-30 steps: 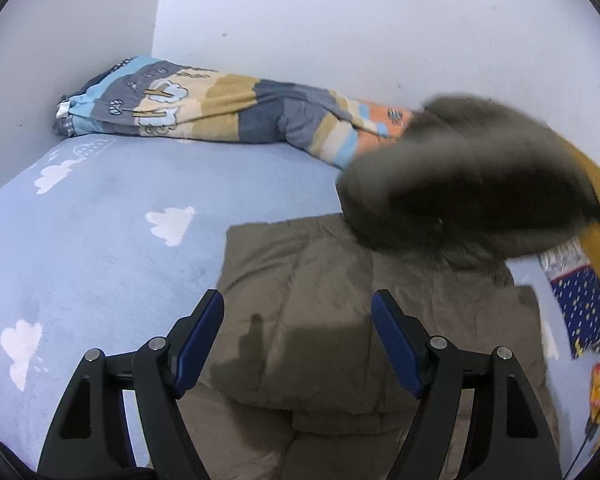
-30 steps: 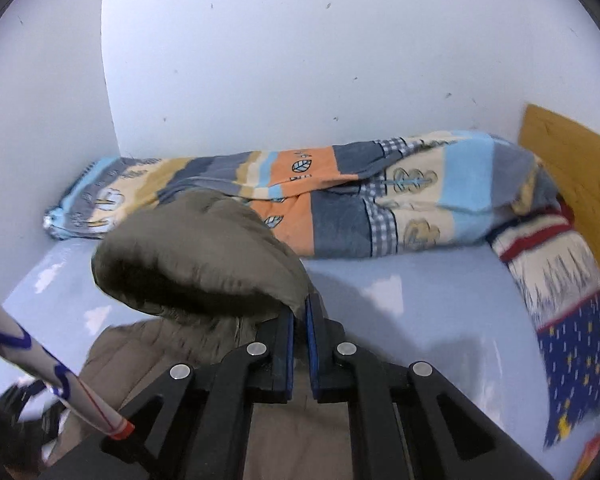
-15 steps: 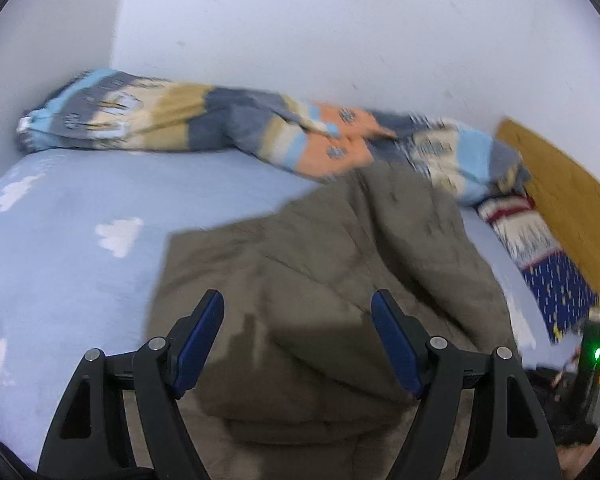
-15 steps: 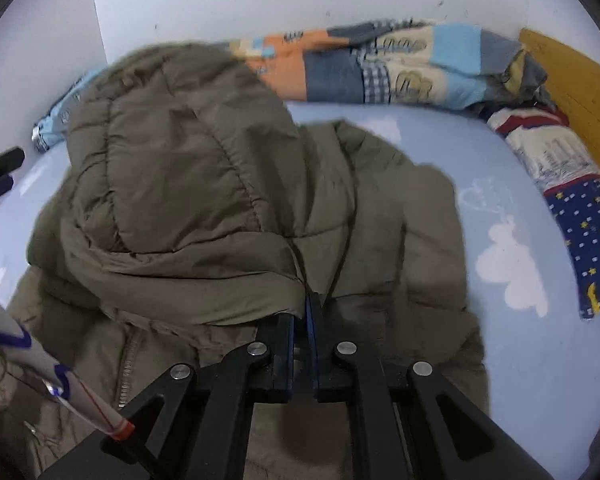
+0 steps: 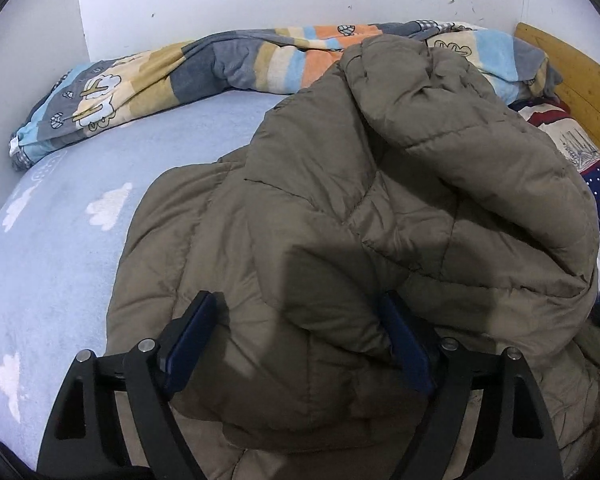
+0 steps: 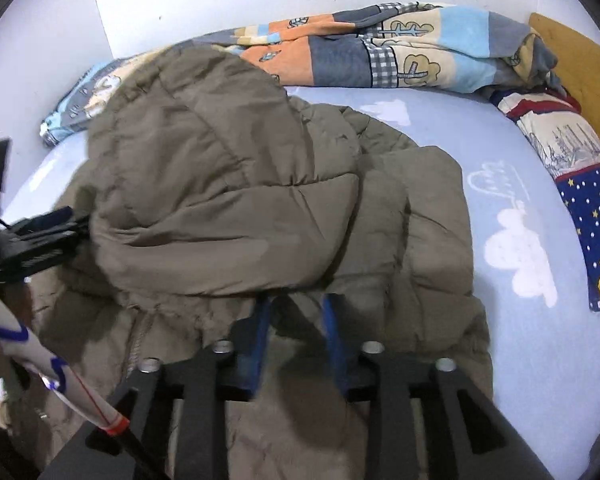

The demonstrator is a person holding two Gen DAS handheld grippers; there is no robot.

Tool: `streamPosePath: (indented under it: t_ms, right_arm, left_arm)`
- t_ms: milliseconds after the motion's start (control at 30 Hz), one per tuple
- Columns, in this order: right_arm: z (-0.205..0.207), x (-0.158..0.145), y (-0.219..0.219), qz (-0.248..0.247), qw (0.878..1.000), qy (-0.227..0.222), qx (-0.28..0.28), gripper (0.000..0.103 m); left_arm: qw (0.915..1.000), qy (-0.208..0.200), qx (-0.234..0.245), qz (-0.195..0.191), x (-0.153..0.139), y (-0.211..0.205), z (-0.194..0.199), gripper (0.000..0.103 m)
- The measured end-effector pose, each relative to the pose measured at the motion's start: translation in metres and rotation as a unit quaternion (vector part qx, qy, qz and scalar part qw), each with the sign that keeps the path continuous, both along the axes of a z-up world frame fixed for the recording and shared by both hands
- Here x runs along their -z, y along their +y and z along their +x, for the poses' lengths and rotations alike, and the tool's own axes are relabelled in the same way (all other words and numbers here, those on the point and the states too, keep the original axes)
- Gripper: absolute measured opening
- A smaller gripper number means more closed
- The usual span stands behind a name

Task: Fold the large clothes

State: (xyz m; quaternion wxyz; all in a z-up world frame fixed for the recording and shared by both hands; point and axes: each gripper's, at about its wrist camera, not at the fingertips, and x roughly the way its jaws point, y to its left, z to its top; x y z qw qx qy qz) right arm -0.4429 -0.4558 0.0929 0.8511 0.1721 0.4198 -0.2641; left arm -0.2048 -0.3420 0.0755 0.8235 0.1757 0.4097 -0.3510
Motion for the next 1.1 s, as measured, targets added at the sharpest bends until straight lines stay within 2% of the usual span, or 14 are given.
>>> streamPosePath:
  t_ms: [67, 167, 233, 300, 400, 567, 667, 867, 967, 1100]
  right_arm:
    - [-0.008, -0.018, 0.003, -0.008, 1.0, -0.028, 0.006, 0.036]
    - [-0.011, -0.045, 0.004, -0.025, 0.994, -0.102, 0.011, 0.037]
    - [0.0, -0.052, 0.005, -0.034, 0.992, -0.125, 0.006, 0.037]
    - [0.016, -0.048, 0.004, -0.036, 0.989, -0.142, -0.001, 0.037]
    - [0.037, -0.026, -0.009, -0.03, 0.991, -0.127, 0.012, 0.037]
    - [0.055, 0.035, -0.033, 0.045, 0.996, -0.071, 0.023, 0.037]
    - [0.059, 0.046, -0.038, 0.054, 0.996, -0.067, 0.026, 0.037]
    - [0.06, 0.042, -0.028, 0.03, 0.998, -0.051, 0.018, 0.037]
    - [0.049, 0.02, -0.024, 0.026, 0.997, -0.07, 0.019, 0.037]
    - [0.039, -0.011, -0.014, -0.015, 0.995, -0.099, 0.018, 0.039]
  left_arm:
    - [1.0, 0.001, 0.0, -0.001, -0.001, 0.001, -0.002, 0.083]
    - [1.0, 0.002, 0.001, -0.002, -0.002, 0.003, 0.0, 0.083]
    - [1.0, 0.0, 0.004, -0.002, -0.003, 0.004, 0.0, 0.083]
    - [1.0, 0.0, 0.006, -0.003, -0.003, 0.005, 0.0, 0.083]
    - [1.0, 0.002, 0.008, -0.004, -0.004, 0.006, 0.001, 0.083]
    - [0.9999, 0.006, 0.015, -0.006, -0.003, 0.007, 0.004, 0.084]
    - [0.9998, 0.002, 0.017, -0.004, -0.002, 0.006, 0.003, 0.084]
    - [0.9997, 0.007, 0.021, -0.01, -0.011, 0.01, 0.003, 0.084]
    - [0.9987, 0.017, 0.02, -0.045, -0.032, 0.02, 0.006, 0.084]
    - [0.9957, -0.002, 0.022, -0.09, -0.059, 0.027, 0.002, 0.084]
